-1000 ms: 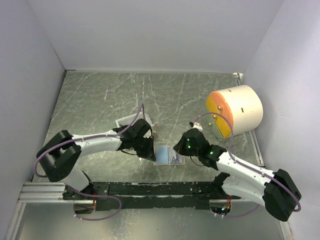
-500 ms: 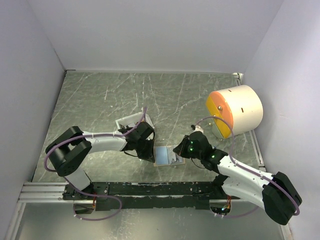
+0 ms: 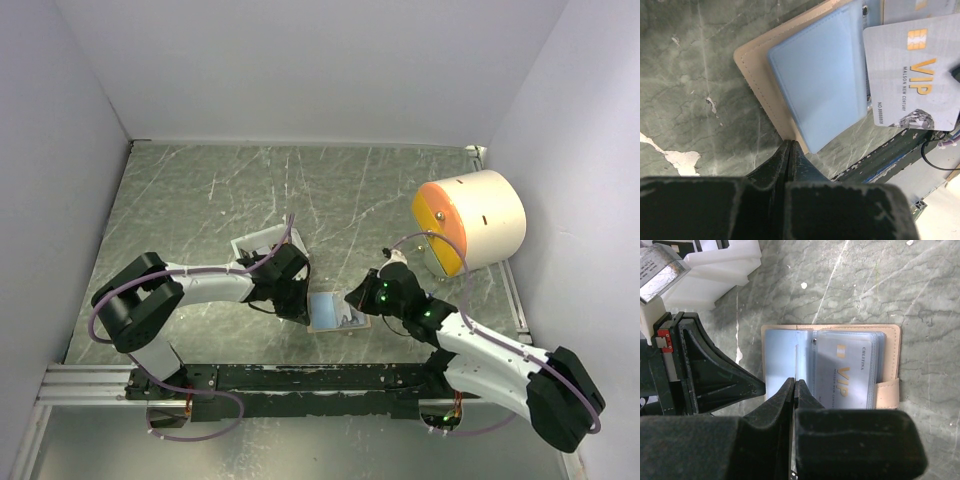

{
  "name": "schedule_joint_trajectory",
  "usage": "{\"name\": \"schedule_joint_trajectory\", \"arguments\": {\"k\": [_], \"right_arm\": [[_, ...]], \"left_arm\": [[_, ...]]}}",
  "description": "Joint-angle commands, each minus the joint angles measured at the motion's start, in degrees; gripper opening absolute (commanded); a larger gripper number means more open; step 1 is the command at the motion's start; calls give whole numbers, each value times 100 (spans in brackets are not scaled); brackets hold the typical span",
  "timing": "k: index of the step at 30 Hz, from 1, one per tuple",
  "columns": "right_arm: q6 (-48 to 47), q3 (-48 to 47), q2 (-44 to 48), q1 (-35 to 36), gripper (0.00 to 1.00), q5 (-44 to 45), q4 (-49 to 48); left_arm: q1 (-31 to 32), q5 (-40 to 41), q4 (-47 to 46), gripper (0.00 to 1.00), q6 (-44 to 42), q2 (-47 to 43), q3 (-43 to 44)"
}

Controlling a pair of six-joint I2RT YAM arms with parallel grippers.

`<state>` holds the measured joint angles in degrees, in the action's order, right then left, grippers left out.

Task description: Put the credit cards into the card holder

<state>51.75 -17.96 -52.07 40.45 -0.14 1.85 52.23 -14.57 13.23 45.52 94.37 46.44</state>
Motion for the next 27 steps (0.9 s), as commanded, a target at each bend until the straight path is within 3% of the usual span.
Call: {"name": "schedule_joint_trajectory", "arguments": {"k": [1, 27], "right_arm": [[-110, 130, -208, -29, 0, -30, -386], [-194, 616, -883, -129, 2, -213, -1133]], "left_arm": [[90, 297, -44, 7, 15, 172, 36], [96, 386, 8, 7, 36, 322, 40]]}}
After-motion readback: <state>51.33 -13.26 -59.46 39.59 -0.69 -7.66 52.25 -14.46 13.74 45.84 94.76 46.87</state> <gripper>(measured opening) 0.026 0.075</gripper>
